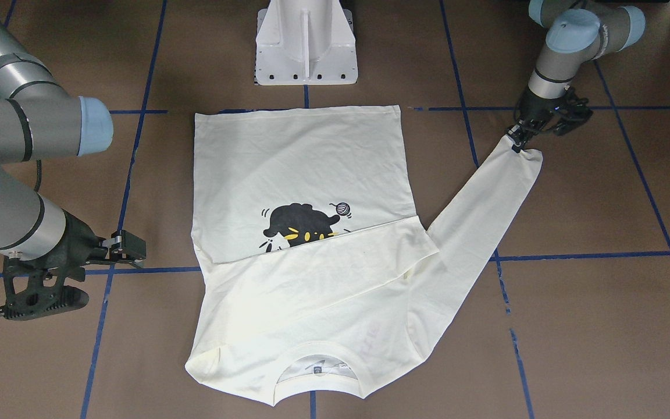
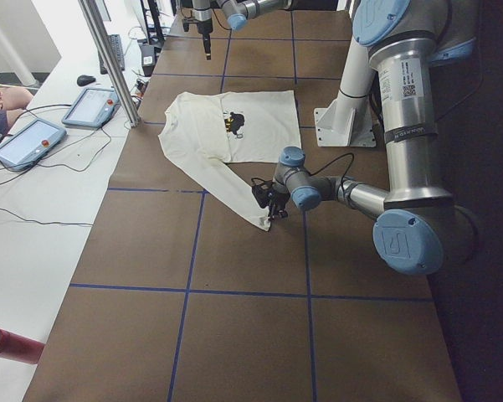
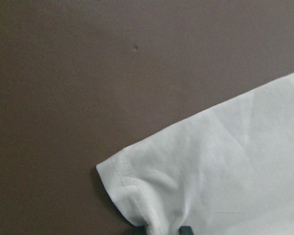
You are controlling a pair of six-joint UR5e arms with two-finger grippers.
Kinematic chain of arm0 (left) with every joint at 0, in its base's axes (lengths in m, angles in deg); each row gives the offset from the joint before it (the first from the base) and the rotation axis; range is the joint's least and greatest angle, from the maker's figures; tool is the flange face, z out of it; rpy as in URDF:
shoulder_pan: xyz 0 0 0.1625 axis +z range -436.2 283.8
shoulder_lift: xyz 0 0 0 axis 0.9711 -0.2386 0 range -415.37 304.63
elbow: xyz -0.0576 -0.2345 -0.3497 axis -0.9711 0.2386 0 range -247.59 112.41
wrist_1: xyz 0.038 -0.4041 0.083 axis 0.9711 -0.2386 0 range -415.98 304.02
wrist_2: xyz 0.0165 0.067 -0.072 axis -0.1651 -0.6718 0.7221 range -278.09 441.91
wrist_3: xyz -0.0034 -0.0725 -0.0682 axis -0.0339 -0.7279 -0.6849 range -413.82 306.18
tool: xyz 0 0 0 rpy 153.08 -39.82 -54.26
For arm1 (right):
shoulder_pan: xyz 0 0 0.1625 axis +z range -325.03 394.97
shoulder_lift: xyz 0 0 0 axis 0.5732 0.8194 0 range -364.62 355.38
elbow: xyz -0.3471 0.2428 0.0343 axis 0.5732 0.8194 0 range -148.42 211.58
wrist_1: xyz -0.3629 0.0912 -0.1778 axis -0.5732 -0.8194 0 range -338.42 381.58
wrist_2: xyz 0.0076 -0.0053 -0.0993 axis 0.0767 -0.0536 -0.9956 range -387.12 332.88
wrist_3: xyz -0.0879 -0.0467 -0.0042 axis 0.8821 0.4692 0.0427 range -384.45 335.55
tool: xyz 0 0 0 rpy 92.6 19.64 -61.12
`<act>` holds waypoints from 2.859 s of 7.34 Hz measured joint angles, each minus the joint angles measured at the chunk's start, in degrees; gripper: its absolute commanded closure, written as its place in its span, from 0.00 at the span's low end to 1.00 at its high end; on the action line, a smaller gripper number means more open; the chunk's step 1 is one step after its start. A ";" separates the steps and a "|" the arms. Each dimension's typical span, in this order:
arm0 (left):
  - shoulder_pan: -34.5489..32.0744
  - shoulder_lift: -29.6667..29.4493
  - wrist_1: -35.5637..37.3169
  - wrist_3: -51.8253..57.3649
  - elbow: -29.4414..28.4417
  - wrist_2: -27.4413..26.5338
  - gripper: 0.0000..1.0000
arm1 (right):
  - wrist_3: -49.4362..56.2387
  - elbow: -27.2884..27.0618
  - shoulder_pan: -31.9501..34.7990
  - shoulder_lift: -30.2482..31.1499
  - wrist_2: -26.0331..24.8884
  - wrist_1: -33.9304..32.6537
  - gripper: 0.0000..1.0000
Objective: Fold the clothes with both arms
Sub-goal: 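Release the sleeve and raise the right gripper while the left gripper grasps the other cuff, then carry the other sleeve across the shirt body with the left gripper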
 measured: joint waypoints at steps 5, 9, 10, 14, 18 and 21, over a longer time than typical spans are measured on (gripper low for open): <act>-2.82 -2.58 3.77 3.31 4.18 1.50 1.00 | 0.23 -4.45 1.17 6.20 0.15 -0.08 0.00; -12.10 -30.15 29.13 11.83 4.05 3.70 1.00 | 0.79 -11.59 2.88 18.37 0.18 0.62 0.00; -12.47 -37.73 33.99 12.10 3.58 3.89 1.00 | 0.84 -12.59 3.39 20.26 0.18 0.75 0.00; -10.03 -71.18 35.15 8.50 -21.51 3.94 1.00 | 0.24 -13.42 4.14 21.40 0.33 0.73 0.00; -2.31 -83.08 17.06 -1.69 -49.02 -1.03 0.01 | -0.07 -13.53 4.12 21.42 0.35 0.67 0.00; 2.38 -84.32 7.49 -0.48 -55.24 -4.19 0.00 | -0.52 -13.70 4.09 21.26 0.92 0.76 0.00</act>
